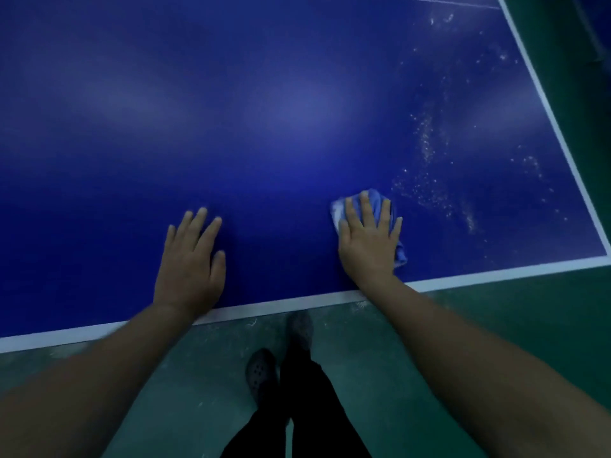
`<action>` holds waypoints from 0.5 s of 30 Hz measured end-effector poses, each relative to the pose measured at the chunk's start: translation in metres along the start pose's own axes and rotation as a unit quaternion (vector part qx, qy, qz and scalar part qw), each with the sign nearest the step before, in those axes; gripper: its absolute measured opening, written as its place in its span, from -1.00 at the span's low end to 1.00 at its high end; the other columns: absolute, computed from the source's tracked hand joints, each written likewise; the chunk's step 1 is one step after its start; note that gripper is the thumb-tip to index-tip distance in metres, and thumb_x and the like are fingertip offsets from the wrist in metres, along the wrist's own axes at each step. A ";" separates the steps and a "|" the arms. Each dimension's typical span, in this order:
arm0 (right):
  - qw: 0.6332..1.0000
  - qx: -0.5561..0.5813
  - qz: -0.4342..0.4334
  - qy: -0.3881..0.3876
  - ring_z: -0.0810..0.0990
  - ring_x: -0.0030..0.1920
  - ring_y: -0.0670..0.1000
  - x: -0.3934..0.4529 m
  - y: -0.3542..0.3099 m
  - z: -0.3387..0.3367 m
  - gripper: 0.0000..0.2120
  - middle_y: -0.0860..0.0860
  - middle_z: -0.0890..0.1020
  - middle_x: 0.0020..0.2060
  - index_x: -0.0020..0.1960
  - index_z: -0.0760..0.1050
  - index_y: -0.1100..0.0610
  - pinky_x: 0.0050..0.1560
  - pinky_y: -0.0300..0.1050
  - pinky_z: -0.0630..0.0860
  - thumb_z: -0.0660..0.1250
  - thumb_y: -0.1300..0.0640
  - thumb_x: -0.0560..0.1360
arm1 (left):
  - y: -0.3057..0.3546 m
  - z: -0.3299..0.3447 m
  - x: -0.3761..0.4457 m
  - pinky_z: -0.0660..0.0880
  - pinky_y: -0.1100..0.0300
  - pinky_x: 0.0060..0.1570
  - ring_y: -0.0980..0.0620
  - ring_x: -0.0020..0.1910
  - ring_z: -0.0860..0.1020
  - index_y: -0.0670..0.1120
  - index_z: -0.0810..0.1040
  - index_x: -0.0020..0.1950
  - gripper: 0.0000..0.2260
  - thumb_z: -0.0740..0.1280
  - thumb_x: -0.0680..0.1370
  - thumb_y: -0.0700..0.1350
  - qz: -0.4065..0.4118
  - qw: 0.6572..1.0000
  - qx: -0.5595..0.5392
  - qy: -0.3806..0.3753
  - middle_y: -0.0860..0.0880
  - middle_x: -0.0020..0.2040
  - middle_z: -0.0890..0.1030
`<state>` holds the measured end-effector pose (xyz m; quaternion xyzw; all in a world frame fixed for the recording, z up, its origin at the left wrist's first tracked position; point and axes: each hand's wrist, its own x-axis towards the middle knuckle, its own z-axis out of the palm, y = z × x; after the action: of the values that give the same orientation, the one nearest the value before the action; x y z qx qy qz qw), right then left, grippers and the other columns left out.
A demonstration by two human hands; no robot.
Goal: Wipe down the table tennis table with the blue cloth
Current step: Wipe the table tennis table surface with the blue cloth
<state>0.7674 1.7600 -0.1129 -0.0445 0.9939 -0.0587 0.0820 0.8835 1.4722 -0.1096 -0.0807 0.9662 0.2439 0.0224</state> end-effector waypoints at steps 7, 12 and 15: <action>0.983 0.003 -0.165 -0.079 -0.28 0.60 0.16 -0.057 -0.062 0.010 -0.48 -0.08 -0.13 0.63 0.64 -0.06 -0.09 0.53 0.29 -0.27 -0.08 -0.05 0.69 | -0.005 0.023 -0.044 -0.06 -0.24 0.55 -0.20 0.60 0.09 -0.16 0.32 0.55 -0.43 0.02 0.61 0.09 0.044 0.993 0.109 -0.005 -0.20 0.60 0.21; 0.988 -0.004 0.152 -0.020 -0.15 0.61 0.20 -0.042 0.090 -0.009 -0.49 -0.06 -0.09 0.63 0.64 -0.02 -0.08 0.55 0.30 -0.10 -0.13 -0.07 0.69 | -0.002 0.028 -0.043 -0.03 -0.26 0.55 -0.23 0.61 0.07 -0.15 0.29 0.57 -0.42 0.01 0.62 0.11 0.043 0.990 0.131 -0.014 -0.20 0.60 0.20; 0.961 0.042 0.273 -0.011 -0.22 0.60 0.22 -0.038 0.096 -0.016 -0.48 -0.03 -0.14 0.63 0.65 -0.06 -0.03 0.55 0.31 -0.18 -0.14 -0.08 0.70 | -0.003 0.027 -0.043 -0.02 -0.26 0.55 -0.23 0.60 0.07 -0.15 0.28 0.57 -0.42 0.01 0.62 0.11 0.041 0.990 0.135 -0.015 -0.20 0.60 0.20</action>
<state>0.7948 1.8601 -0.1035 0.2317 0.9638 -0.0756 0.1081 0.9264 1.4883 -0.1314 -0.0332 0.9923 0.1132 0.0376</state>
